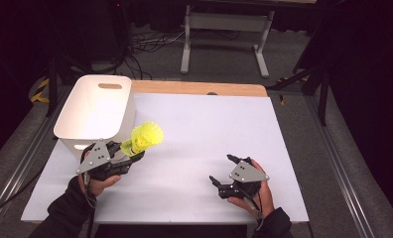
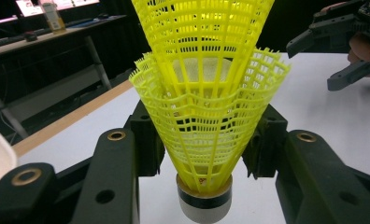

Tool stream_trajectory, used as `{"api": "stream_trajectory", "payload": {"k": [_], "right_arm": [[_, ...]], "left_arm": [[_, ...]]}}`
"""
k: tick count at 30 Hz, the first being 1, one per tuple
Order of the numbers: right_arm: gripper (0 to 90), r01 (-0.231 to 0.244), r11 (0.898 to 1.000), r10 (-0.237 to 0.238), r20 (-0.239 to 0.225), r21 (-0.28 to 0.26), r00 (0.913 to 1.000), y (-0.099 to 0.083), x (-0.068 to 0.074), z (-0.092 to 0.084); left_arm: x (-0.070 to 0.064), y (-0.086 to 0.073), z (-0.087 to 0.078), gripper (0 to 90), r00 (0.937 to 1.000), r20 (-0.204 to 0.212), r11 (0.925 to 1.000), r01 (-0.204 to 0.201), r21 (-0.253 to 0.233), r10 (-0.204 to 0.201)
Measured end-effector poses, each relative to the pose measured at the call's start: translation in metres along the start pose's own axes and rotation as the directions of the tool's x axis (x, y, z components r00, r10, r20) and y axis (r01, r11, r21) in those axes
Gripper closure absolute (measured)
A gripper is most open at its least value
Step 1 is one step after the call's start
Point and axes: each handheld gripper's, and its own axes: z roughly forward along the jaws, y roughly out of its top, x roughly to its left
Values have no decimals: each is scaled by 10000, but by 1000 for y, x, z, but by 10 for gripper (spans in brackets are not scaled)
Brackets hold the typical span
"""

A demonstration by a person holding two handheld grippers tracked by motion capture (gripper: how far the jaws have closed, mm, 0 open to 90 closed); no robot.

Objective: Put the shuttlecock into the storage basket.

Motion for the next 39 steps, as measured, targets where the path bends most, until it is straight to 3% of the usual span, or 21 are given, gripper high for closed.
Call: {"api": "stream_trajectory", "payload": {"k": [13, 39], "right_arm": [[143, -54, 10000, 54, 50, 2, 10000, -1, -1, 1], [146, -109, 9999, 108, 72, 56, 9999, 0, -2, 1]], "left_arm": [[10, 4, -13, 557, 9988, -464, 9995, 110, -292, -124], [22, 10, -33, 558, 9942, -1016, 9971, 290, -709, -361]]}}
